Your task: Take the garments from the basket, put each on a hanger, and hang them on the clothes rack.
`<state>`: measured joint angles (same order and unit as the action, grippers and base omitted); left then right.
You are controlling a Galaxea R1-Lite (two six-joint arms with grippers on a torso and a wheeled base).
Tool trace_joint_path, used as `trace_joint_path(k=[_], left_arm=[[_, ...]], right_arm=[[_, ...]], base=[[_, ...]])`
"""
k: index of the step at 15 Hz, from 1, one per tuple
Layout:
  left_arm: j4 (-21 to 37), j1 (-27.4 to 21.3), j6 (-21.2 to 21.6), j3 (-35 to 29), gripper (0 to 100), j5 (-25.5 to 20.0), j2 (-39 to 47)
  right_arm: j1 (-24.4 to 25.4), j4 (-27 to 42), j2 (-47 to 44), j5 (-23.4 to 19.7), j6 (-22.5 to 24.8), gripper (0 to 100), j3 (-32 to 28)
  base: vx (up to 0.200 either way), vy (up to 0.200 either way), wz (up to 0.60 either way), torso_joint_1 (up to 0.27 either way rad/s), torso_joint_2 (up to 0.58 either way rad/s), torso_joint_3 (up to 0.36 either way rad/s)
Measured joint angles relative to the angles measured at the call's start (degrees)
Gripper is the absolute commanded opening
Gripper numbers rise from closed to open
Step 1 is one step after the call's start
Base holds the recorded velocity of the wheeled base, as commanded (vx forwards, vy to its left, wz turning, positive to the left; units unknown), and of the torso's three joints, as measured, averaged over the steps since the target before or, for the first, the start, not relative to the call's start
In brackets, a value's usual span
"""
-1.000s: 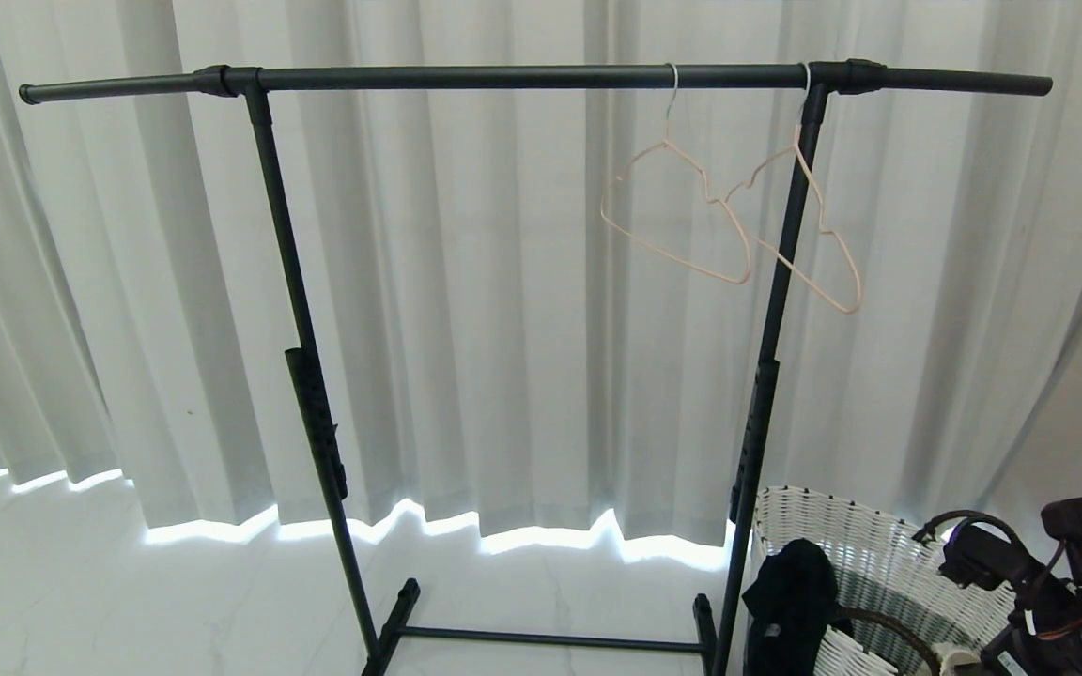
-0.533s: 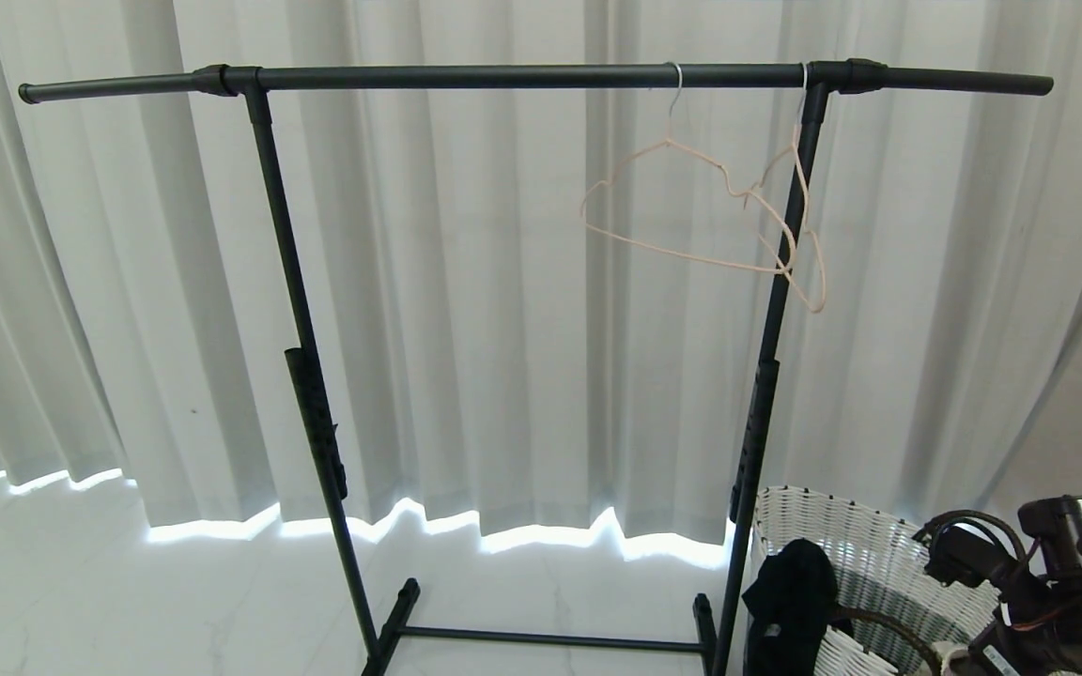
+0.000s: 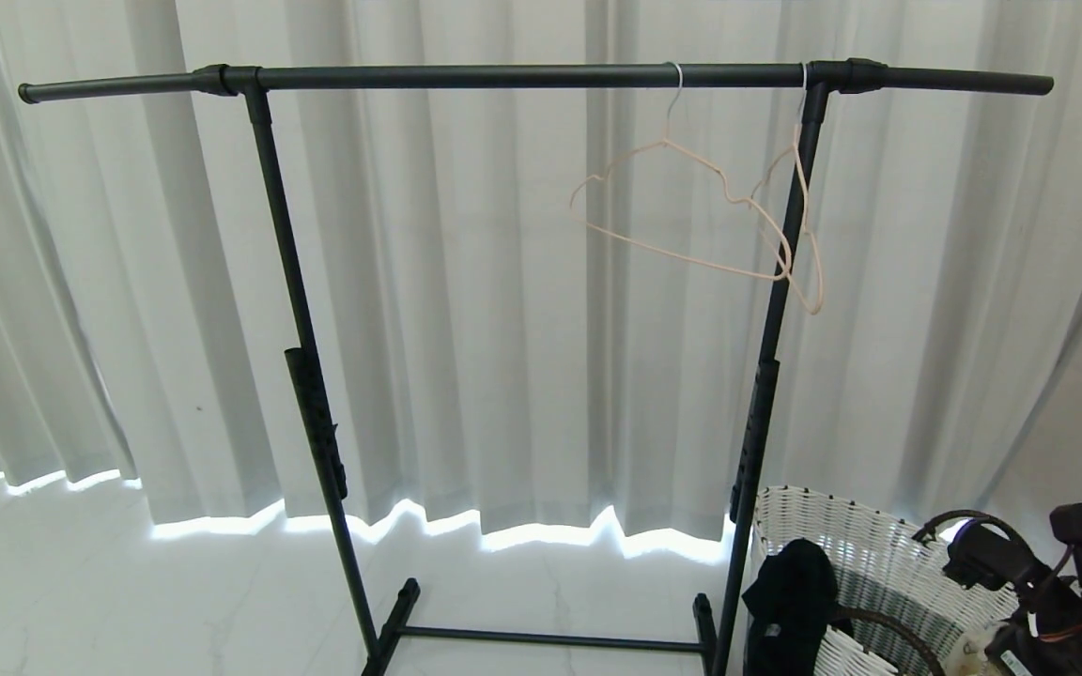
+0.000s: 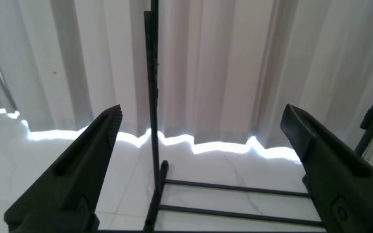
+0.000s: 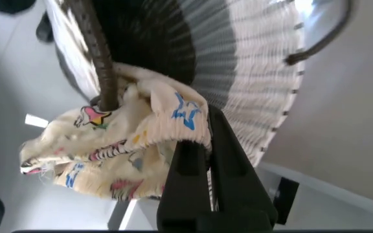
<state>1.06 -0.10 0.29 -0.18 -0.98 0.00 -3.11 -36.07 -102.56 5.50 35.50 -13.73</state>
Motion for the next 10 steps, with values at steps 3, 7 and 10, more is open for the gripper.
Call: trace_joint_path(k=[3, 7, 10], left_arm=[[0.00, 0.00, 0.02, 0.00, 100, 0.00, 0.00], [0.00, 0.00, 0.11, 0.00, 100, 0.02, 0.00], [0.00, 0.00, 0.06, 0.00, 100, 0.00, 0.00]], right_arm=[[0.02, 7.80, 9.12, -0.52, -0.11, 0, -1.32], [1.68, 28.27, 23.54, -1.05, -2.77, 0, -9.81], [5.39, 39.81, 32.20, -1.16, -4.99, 0, -17.31]], base=[[0.000, 0.000, 0.00, 0.000, 0.00, 0.000], [-0.200, 0.000, 0.00, 0.004, 0.00, 0.002], [-0.133, 0.000, 0.00, 0.002, 0.00, 0.002]])
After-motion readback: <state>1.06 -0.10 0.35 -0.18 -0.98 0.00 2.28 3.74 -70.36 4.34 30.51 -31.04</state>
